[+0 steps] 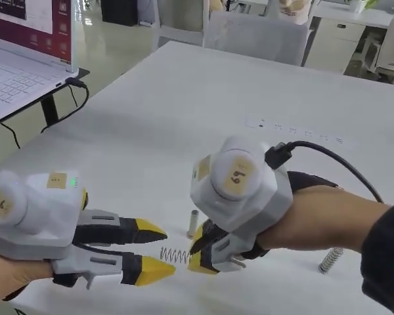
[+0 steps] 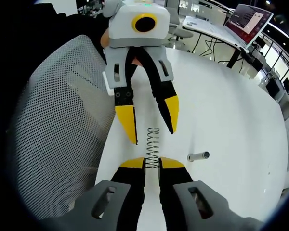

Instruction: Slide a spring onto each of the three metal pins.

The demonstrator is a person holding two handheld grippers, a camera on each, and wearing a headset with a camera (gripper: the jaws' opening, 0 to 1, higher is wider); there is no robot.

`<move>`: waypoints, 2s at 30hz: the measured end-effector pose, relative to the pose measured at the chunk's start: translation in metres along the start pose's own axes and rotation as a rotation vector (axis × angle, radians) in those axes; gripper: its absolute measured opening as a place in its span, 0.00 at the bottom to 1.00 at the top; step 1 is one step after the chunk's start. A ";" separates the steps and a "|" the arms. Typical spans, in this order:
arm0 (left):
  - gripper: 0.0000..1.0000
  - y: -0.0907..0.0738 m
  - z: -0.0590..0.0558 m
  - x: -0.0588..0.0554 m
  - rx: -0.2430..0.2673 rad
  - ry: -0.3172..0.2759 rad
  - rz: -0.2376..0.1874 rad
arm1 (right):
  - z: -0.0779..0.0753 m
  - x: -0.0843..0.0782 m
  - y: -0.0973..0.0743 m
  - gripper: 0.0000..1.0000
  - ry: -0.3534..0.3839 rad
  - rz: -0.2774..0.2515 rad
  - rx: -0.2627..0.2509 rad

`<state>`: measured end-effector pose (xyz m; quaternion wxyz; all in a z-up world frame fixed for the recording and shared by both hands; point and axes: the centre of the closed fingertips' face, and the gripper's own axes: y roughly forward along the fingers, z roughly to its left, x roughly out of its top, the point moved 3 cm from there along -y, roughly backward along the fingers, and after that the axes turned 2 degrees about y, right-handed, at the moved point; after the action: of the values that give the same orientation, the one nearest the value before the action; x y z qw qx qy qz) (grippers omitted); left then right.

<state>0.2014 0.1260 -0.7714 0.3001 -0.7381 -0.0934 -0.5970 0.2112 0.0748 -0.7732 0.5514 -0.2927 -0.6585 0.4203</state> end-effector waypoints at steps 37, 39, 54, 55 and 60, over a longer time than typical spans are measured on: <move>0.02 0.000 -0.013 0.003 -0.086 -0.013 0.006 | 0.006 0.003 -0.004 0.09 -0.078 -0.033 0.005; 0.02 0.000 -0.013 0.004 -0.090 -0.012 0.006 | 0.006 0.002 -0.003 0.09 -0.074 -0.032 0.009; 0.02 -0.002 -0.020 0.022 -0.117 -0.007 -0.045 | 0.008 -0.003 0.003 0.10 -0.054 -0.036 0.030; 0.02 -0.002 -0.020 0.025 -0.120 -0.011 -0.055 | 0.008 -0.003 0.003 0.10 -0.052 -0.036 0.029; 0.02 -0.001 -0.020 0.025 -0.119 -0.011 -0.057 | 0.007 -0.003 0.002 0.10 -0.046 -0.043 0.027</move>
<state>0.1908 0.1105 -0.7452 0.2381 -0.7548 -0.0805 -0.6059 0.2046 0.0714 -0.7773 0.5488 -0.2616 -0.6714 0.4237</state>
